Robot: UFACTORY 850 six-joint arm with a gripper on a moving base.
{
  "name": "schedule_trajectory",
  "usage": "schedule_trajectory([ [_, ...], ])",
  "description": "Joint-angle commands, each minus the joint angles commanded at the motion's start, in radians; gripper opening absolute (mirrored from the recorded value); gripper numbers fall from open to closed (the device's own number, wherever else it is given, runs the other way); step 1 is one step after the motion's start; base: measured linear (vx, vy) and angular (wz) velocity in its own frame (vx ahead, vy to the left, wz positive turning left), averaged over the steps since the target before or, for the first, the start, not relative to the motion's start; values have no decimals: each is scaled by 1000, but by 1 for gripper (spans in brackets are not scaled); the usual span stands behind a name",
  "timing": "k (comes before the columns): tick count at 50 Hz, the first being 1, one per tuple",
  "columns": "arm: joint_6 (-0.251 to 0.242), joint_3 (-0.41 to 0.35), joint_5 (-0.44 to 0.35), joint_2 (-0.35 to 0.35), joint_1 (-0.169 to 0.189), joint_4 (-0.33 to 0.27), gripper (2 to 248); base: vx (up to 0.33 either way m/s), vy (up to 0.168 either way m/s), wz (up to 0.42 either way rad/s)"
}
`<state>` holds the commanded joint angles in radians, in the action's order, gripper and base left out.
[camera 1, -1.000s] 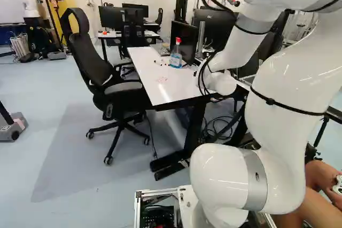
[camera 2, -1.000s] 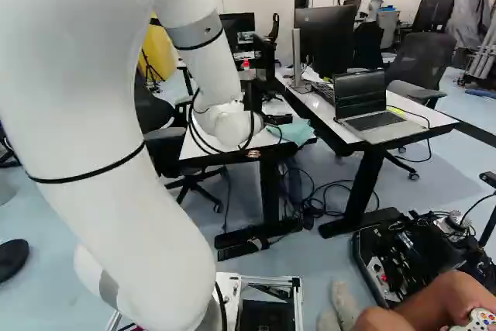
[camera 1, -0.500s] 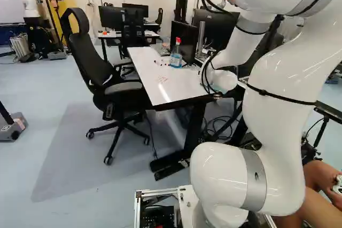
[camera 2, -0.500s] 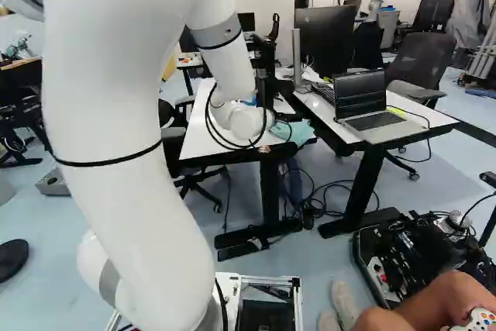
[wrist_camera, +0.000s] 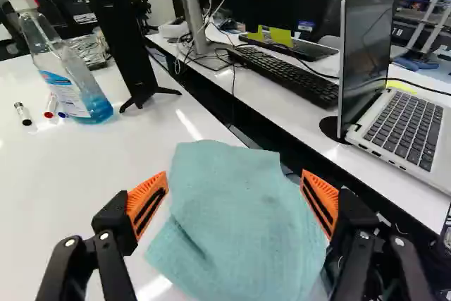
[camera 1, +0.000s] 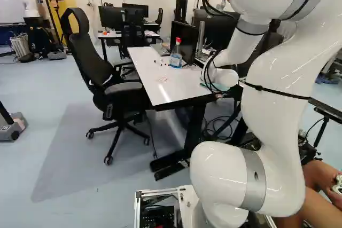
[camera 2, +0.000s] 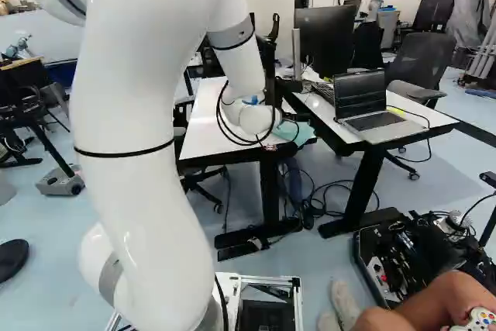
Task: Clean the table with the green towel
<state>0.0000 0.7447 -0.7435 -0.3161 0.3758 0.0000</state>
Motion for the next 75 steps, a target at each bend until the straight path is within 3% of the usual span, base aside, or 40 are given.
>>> schedule_trajectory([
  [22,0,54,55,-44,15,0,247,0,0,0],
  [75,0,56,155,-46,16,0,247,0,0,0],
])
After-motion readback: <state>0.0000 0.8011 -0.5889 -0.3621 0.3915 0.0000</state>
